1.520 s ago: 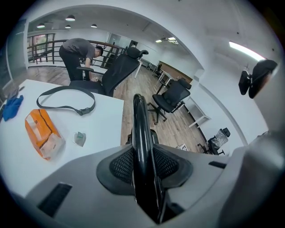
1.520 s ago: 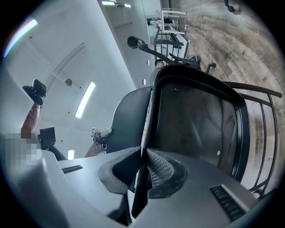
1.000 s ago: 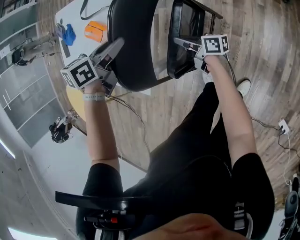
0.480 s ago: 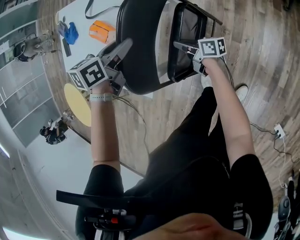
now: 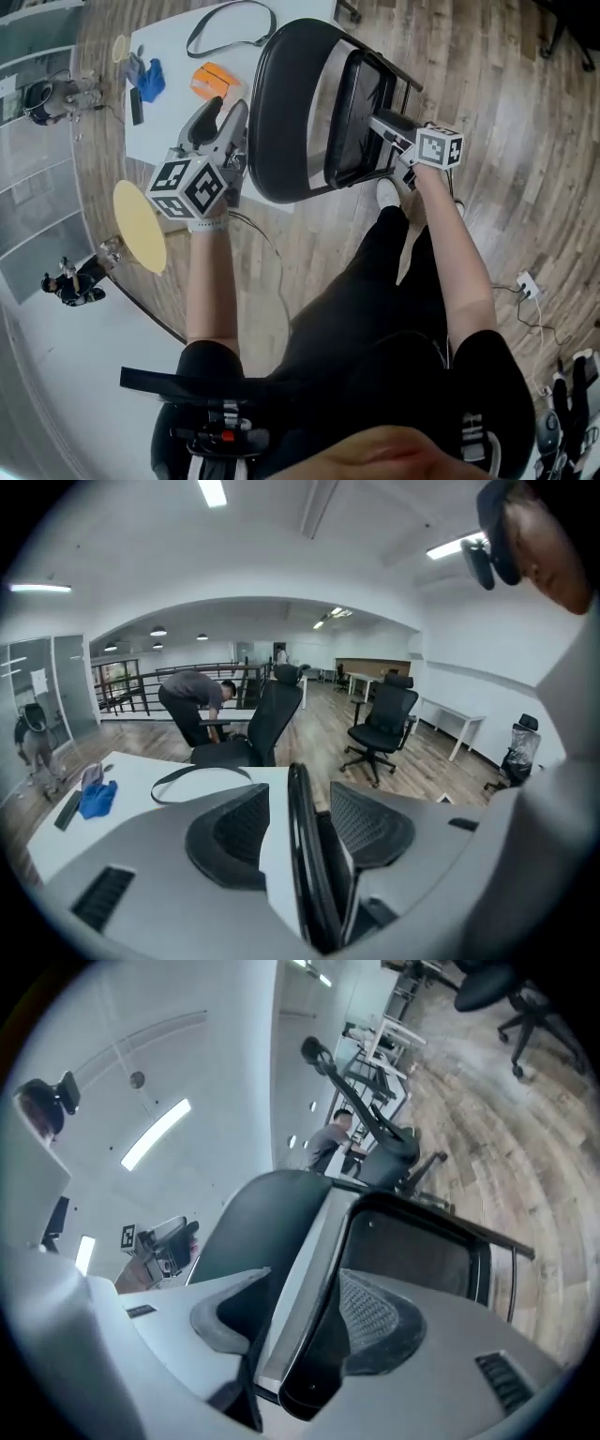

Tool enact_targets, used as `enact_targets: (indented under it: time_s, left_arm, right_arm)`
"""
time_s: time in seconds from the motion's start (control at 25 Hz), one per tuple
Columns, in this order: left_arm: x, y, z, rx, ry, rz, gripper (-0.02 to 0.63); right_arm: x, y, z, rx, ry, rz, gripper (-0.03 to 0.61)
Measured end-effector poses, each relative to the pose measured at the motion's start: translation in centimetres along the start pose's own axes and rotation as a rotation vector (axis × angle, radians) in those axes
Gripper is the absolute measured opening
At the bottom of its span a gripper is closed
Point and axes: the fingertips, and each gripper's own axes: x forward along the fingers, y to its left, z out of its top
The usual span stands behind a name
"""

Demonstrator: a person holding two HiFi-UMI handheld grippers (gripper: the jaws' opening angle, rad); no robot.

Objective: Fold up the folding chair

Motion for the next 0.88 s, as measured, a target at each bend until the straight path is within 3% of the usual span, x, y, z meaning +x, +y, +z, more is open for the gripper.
enact_targets:
  time_s: [0.12, 0.36, 0.52, 0.68, 0.88]
  left_arm:
    - [-3.1, -4.7, 1.6, 0.018, -0.1, -0.086, 0.193]
    - [-8.8, -19.0, 2.4, 0.095, -0.226, -0.347, 0.19]
    - [-12.6, -26.7, 2.1, 0.079, -0.316, -0.466, 0.138]
    - [-16.0, -30.8, 1.4, 0.033, -0.367, -0.494, 0.01]
    - [-18.1, -32.6, 0.5, 0.002, -0.393, -0.455, 0.005]
  right_arm:
    - [-5.7, 5.0, 2.8, -0.17, -0.057, 0.004, 0.204]
    - [-15.6, 21.5, 7.5, -0.437, -0.132, 0.149, 0.182]
    - [-19.9, 30.5, 6.9, -0.701, -0.085, 0.155, 0.156]
    - [-22.0, 36.1, 4.0, -0.835, -0.012, 0.158, 0.043]
    - [-23.6, 39.9, 1.1, -0.912, 0.06, 0.195, 0.011]
